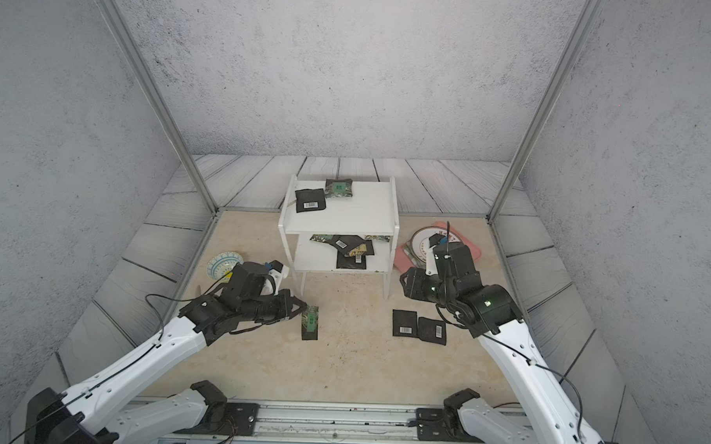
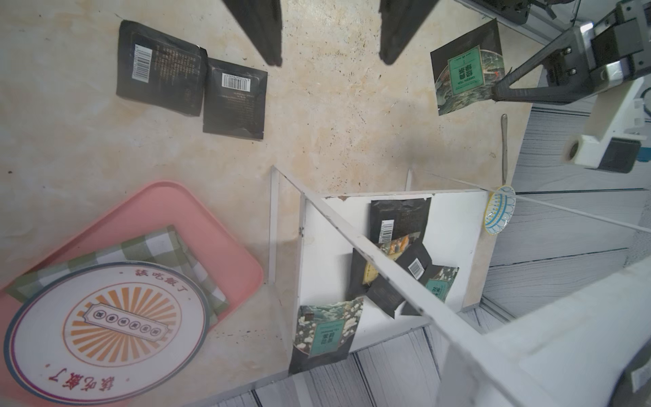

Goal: Remove the tea bags from the shelf
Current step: Place the tea bag at the center of the board.

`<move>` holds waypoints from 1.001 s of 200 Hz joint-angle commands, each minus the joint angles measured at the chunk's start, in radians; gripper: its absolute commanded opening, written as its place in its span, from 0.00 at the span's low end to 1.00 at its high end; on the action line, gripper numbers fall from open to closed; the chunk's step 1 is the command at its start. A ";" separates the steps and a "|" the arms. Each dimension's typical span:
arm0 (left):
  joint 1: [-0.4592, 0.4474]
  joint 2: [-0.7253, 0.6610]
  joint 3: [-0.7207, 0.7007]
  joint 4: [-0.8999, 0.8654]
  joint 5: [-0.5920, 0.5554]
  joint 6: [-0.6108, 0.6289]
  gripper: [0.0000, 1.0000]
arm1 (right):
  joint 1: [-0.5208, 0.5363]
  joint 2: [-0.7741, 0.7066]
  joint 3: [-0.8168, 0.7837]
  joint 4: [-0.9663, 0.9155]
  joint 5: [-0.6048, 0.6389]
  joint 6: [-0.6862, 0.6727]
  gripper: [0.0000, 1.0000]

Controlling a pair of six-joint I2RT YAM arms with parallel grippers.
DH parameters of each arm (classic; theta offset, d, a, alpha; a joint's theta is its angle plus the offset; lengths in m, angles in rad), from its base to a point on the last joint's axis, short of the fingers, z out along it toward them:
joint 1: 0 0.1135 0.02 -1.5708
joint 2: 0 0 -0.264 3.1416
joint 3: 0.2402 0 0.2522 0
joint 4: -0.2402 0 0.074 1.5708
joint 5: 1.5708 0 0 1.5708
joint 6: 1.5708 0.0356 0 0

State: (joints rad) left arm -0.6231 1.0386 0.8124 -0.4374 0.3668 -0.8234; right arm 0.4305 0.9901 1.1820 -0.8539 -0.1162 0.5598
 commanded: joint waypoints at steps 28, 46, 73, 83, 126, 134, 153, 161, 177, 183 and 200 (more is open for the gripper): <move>-0.080 0.031 0.028 0.083 -0.036 0.044 0.00 | -0.012 -0.123 -0.165 0.095 -0.127 0.049 0.59; -0.089 0.024 0.026 0.120 0.013 0.063 0.00 | -0.012 -0.166 -0.256 0.205 -0.264 0.071 0.66; -0.097 0.006 0.026 0.190 0.103 0.079 0.00 | -0.012 -0.210 -0.384 0.404 -0.460 0.124 0.73; -0.098 -0.002 0.031 0.218 0.138 0.078 0.00 | -0.012 -0.212 -0.416 0.472 -0.529 0.140 0.74; -0.111 -0.025 0.064 0.362 0.246 0.036 0.00 | -0.010 -0.161 -0.500 0.709 -0.727 0.243 0.76; -0.114 -0.027 0.074 0.385 0.261 0.027 0.00 | -0.003 -0.152 -0.504 0.734 -0.733 0.254 0.77; -0.119 -0.023 0.086 0.455 0.293 -0.006 0.00 | 0.009 -0.133 -0.516 0.810 -0.738 0.280 0.76; -0.119 -0.016 0.092 0.483 0.310 -0.022 0.00 | 0.011 -0.122 -0.514 0.836 -0.743 0.295 0.76; -0.121 -0.005 0.107 0.518 0.336 -0.045 0.00 | 0.014 -0.107 -0.503 0.886 -0.757 0.331 0.76; -0.121 -0.002 0.113 0.530 0.345 -0.050 0.00 | 0.015 -0.107 -0.494 0.888 -0.758 0.332 0.76; -0.121 0.003 0.120 0.572 0.361 -0.074 0.00 | 0.017 -0.108 -0.471 0.890 -0.769 0.333 0.75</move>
State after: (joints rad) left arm -0.7380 1.0344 0.8974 0.0231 0.6682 -0.8536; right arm 0.4412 0.8814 0.6731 -0.0517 -0.8368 0.8577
